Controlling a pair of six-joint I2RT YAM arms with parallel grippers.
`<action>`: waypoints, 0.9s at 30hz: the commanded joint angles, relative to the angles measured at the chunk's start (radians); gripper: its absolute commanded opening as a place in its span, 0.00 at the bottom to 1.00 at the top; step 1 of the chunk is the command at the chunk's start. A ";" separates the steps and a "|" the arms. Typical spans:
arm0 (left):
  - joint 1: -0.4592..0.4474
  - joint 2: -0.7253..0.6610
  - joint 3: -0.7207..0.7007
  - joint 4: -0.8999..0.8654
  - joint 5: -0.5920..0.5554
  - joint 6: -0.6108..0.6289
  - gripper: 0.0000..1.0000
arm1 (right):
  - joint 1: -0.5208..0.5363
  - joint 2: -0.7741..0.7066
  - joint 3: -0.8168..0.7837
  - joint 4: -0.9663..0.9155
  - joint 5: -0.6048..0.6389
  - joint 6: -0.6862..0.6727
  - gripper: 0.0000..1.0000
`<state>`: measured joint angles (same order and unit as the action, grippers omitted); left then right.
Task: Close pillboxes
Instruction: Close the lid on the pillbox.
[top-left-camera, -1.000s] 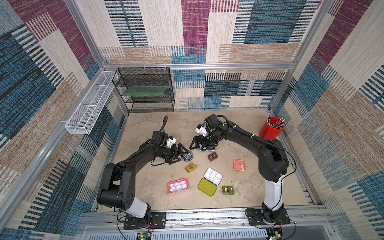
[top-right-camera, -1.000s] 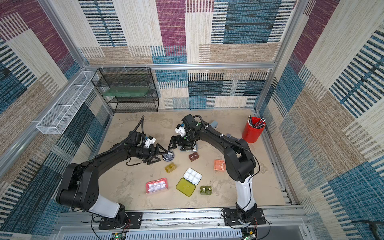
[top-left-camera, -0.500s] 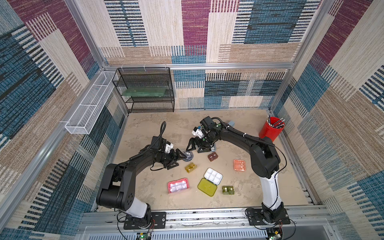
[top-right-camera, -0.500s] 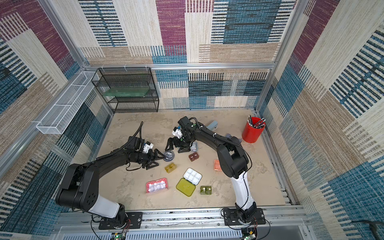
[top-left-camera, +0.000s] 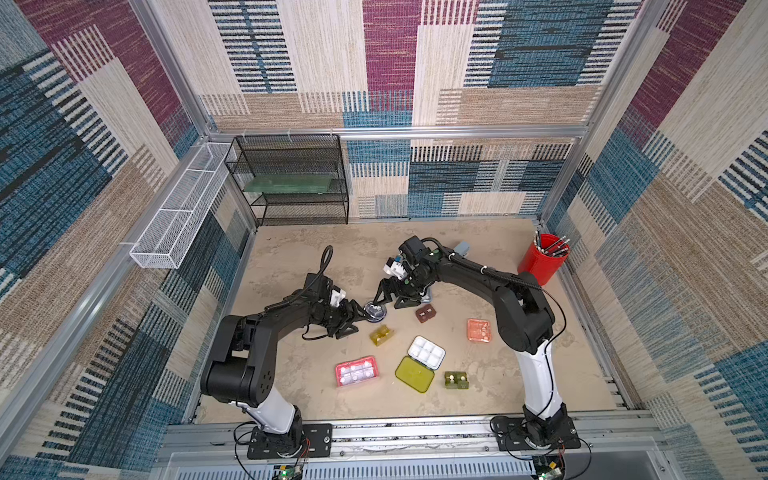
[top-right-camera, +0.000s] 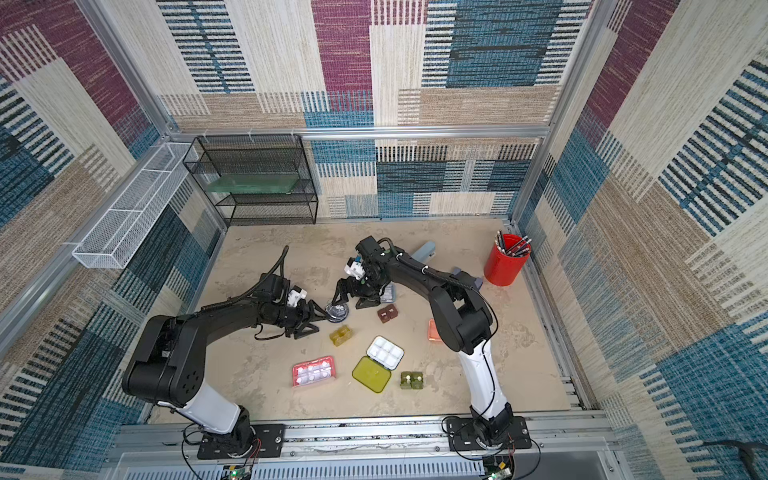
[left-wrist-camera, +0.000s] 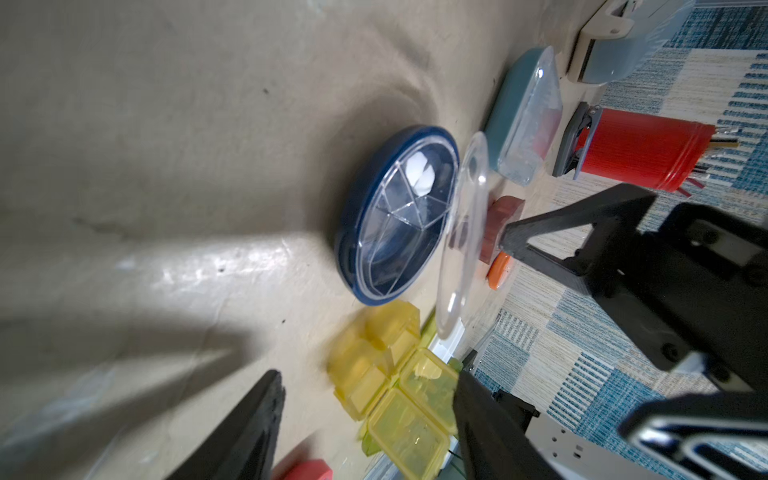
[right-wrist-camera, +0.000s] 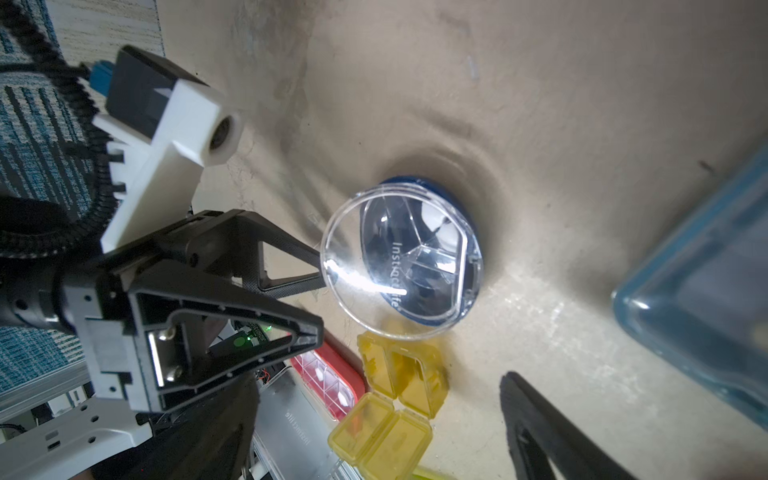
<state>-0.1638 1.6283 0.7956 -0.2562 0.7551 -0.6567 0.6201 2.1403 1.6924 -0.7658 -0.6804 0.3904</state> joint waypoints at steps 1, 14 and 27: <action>0.004 0.004 0.010 0.028 -0.005 -0.028 0.67 | 0.000 0.010 0.010 0.013 -0.019 -0.019 0.91; 0.006 0.083 0.063 0.044 -0.002 -0.050 0.53 | -0.011 0.041 0.017 -0.001 -0.031 -0.044 0.88; 0.006 0.158 0.124 0.016 -0.013 -0.047 0.41 | -0.029 0.096 0.067 -0.013 -0.063 -0.061 0.81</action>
<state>-0.1593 1.7741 0.9089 -0.2260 0.7589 -0.7067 0.5930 2.2265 1.7454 -0.7769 -0.7166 0.3458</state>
